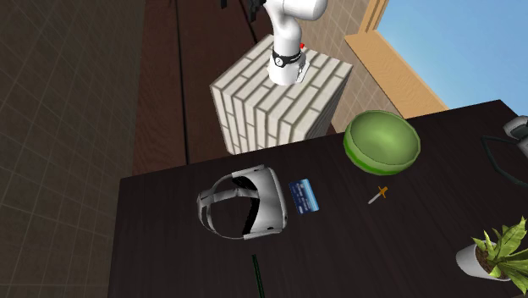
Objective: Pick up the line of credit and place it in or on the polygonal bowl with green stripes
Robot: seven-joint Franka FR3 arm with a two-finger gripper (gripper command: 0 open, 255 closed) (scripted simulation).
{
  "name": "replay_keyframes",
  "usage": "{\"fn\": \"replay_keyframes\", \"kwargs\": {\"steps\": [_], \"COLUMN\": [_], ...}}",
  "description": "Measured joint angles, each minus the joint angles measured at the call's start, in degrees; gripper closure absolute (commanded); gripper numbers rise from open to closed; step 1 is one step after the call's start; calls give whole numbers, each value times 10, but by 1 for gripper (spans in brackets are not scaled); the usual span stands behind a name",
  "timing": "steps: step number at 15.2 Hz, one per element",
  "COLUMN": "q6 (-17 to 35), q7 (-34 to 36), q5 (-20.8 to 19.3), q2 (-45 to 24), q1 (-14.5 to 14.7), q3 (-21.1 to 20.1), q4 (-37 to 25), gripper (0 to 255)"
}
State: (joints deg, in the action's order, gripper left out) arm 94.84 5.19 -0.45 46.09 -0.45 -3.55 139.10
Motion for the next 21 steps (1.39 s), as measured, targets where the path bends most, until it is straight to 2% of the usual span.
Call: {"fn": "replay_keyframes", "kwargs": {"steps": [2, 4, 13, 21], "q6": [12, 49, 274, 463], "q7": [-3, -12, -82, -154], "q5": [2, 10, 49, 93], "q2": [-5, -12, -114, -254], "q1": [3, 14, 72, 132], "q3": [0, -3, -11, -24], "q4": [4, 21, 71, 54], "gripper": [0, 0, 0, 0]}}
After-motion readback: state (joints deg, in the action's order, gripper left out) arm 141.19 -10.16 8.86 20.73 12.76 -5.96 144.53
